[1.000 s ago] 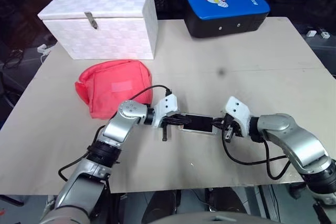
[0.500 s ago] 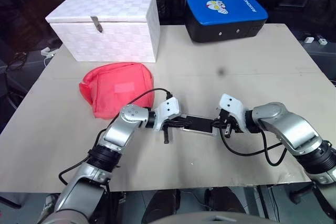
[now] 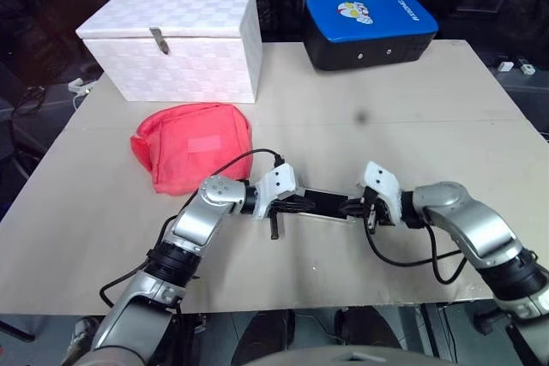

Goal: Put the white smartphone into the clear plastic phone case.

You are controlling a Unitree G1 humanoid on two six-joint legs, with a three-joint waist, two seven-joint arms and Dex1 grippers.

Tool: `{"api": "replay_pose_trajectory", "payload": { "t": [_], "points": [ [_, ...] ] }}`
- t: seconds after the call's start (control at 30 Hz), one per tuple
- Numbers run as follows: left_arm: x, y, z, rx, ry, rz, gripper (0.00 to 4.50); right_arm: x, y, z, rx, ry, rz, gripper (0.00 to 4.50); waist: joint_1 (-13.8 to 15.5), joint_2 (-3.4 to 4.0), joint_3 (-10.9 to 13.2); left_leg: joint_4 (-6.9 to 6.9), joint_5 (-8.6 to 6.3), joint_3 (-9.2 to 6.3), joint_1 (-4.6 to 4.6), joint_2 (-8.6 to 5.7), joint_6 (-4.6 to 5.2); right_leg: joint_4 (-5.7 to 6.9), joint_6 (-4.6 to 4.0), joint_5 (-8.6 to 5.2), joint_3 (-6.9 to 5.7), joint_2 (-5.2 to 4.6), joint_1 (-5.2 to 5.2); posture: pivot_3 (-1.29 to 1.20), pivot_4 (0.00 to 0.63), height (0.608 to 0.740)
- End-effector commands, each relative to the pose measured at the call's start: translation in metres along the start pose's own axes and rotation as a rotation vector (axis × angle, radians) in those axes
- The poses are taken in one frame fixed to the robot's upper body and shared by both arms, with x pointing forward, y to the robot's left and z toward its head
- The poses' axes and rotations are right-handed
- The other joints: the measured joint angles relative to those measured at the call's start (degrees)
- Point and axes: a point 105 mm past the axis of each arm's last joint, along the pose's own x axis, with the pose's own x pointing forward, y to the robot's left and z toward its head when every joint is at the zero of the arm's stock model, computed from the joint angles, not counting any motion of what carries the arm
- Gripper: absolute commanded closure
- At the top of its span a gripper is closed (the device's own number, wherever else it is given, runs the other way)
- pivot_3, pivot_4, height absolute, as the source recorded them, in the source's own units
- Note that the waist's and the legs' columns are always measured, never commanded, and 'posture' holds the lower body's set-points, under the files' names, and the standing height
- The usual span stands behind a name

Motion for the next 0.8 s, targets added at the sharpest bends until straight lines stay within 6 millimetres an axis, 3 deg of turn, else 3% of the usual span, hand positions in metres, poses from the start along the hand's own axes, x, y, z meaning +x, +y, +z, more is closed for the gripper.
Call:
{"api": "replay_pose_trajectory", "payload": {
  "t": [0.03,0.17,0.23,0.4,0.43,0.53,0.73,0.8],
  "points": [
    [-0.001,-0.004,-0.016,-0.028,0.055,0.001,4.50,-0.011,0.002,0.009,-0.065,-0.044,-0.053,4.47,0.0,0.05,0.0,0.00,0.00,0.00,-0.08,0.00,0.00,0.02,0.00,0.00,0.00,0.00,-0.07,0.00,0.150,0.740],
    [-0.005,-0.004,-0.019,-0.029,0.059,0.008,4.50,-0.016,0.008,-0.019,-0.072,0.073,-0.092,4.47,0.1,0.16,0.1,0.00,0.00,0.00,-0.15,0.00,0.00,-0.02,0.00,0.00,-0.01,-0.01,-0.10,0.00,0.150,0.740],
    [-0.009,-0.004,-0.017,-0.028,0.041,0.028,4.50,-0.020,0.007,-0.020,-0.073,0.051,-0.141,4.47,0.1,0.16,0.2,0.00,0.00,-0.01,-0.14,0.00,0.00,-0.07,0.00,0.00,-0.02,0.00,-0.08,0.00,0.150,0.740],
    [-0.035,0.006,0.020,-0.057,-0.217,0.163,4.50,-0.051,-0.003,0.034,-0.134,-0.286,-0.366,4.47,-0.1,0.29,0.8,-0.05,0.01,-0.01,-0.33,0.03,-0.01,-0.12,0.01,0.00,-0.01,0.00,-0.24,0.00,0.150,0.740],
    [-0.041,0.007,0.022,-0.077,-0.241,0.180,3.97,-0.055,-0.002,0.036,-0.121,-0.311,-0.372,4.50,0.0,0.24,0.9,0.03,0.01,0.00,-0.59,0.02,-0.02,-0.03,0.02,0.01,0.00,0.00,-0.52,0.00,0.150,0.740],
    [-0.066,0.002,0.025,-0.115,-0.283,0.220,2.78,-0.072,0.014,0.024,-0.131,-0.294,-0.385,3.60,0.3,0.22,1.0,0.09,0.18,-0.02,-1.03,0.02,-0.30,0.08,0.00,0.01,-0.03,0.02,-0.99,0.00,0.150,0.740],
    [-0.104,-0.018,0.012,-0.179,-0.252,0.293,0.01,-0.109,0.035,-0.010,-0.081,-0.215,-0.447,0.83,0.3,0.33,1.1,-0.03,0.15,0.00,-1.23,0.02,-0.27,-0.26,0.01,0.01,0.00,-0.02,-1.07,0.00,0.150,0.740],
    [-0.117,-0.028,0.004,-0.209,-0.224,0.332,0.00,-0.125,0.045,-0.019,-0.061,-0.191,-0.486,0.07,0.5,0.35,1.2,-0.02,0.15,0.00,-1.22,0.03,-0.27,-0.28,0.01,0.01,-0.01,0.00,-1.04,0.00,0.150,0.740]
  ]
}}
